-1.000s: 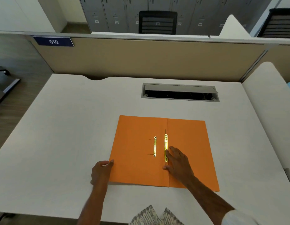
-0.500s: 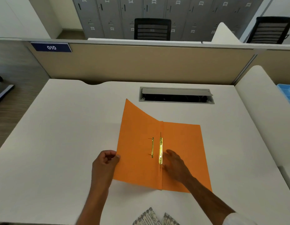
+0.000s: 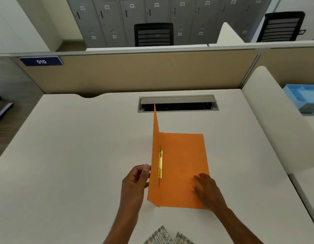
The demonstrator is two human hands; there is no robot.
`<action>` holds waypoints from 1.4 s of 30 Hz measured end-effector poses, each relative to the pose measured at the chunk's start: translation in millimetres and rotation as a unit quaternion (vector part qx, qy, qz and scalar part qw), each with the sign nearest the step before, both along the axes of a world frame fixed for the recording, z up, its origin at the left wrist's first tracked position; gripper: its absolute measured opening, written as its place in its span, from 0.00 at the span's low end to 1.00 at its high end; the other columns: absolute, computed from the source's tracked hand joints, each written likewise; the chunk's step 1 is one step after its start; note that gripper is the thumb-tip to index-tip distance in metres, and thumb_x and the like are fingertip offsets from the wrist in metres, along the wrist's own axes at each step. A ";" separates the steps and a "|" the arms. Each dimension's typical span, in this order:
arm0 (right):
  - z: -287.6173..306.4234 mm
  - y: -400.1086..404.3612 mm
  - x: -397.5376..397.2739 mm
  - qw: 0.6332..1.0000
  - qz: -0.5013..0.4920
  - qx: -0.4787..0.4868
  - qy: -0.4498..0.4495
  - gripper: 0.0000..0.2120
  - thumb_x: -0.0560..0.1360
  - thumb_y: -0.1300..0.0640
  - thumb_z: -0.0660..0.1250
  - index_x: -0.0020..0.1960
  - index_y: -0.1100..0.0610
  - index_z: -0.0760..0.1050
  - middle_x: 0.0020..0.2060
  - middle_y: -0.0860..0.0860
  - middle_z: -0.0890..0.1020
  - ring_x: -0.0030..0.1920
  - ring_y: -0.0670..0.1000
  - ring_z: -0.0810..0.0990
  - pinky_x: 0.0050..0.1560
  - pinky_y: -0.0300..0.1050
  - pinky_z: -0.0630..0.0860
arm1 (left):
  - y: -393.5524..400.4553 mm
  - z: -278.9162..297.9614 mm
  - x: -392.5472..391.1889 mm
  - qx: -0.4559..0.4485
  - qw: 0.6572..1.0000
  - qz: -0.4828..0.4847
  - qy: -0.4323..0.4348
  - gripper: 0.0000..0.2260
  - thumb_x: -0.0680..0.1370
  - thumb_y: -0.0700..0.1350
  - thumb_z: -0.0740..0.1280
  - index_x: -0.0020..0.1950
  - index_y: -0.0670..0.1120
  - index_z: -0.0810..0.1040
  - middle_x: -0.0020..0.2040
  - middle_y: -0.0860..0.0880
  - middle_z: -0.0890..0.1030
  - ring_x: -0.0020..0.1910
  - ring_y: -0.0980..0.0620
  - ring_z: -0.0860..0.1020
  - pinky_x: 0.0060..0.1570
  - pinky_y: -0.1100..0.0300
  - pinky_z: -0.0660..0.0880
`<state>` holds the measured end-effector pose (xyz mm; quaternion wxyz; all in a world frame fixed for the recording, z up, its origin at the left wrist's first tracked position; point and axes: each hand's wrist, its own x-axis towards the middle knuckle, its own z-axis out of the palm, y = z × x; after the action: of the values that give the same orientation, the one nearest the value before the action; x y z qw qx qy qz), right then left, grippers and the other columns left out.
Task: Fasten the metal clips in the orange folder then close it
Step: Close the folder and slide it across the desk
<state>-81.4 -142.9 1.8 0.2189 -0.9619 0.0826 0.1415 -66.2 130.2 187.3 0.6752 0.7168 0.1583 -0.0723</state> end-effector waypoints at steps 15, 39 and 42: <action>147.5 3.6 -14.6 0.816 -0.192 0.544 -0.031 0.17 0.77 0.48 0.60 0.53 0.58 0.82 0.42 0.59 0.85 0.38 0.59 0.84 0.39 0.51 0.82 | -58.6 -71.7 -6.2 0.051 0.998 0.019 0.034 0.03 0.76 0.46 0.73 0.47 0.54 0.85 0.48 0.58 0.87 0.49 0.55 0.84 0.48 0.59 0.77; 39.4 -58.1 -23.0 0.938 -0.266 0.209 -0.079 0.03 0.75 0.57 0.71 0.48 0.52 0.83 0.35 0.44 0.83 0.35 0.47 0.82 0.35 0.49 0.80 | -73.5 -170.7 -26.3 0.333 0.893 -0.288 -0.096 0.31 0.78 0.54 0.68 0.75 0.62 0.54 0.78 0.61 0.57 0.78 0.59 0.52 0.74 0.54 0.65; 26.2 -54.9 -22.7 0.960 -0.224 0.146 -0.079 0.11 0.75 0.57 0.71 0.57 0.57 0.81 0.38 0.46 0.80 0.38 0.48 0.79 0.41 0.42 0.73 | -73.2 -179.4 -27.0 0.366 0.871 -0.316 -0.088 0.29 0.79 0.56 0.65 0.77 0.59 0.56 0.77 0.64 0.51 0.78 0.58 0.48 0.77 0.54 0.59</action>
<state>-104.1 -197.8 28.1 0.3887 -0.8846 0.2565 0.0231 -93.1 57.0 7.9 0.3171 0.9276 -0.1218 -0.1554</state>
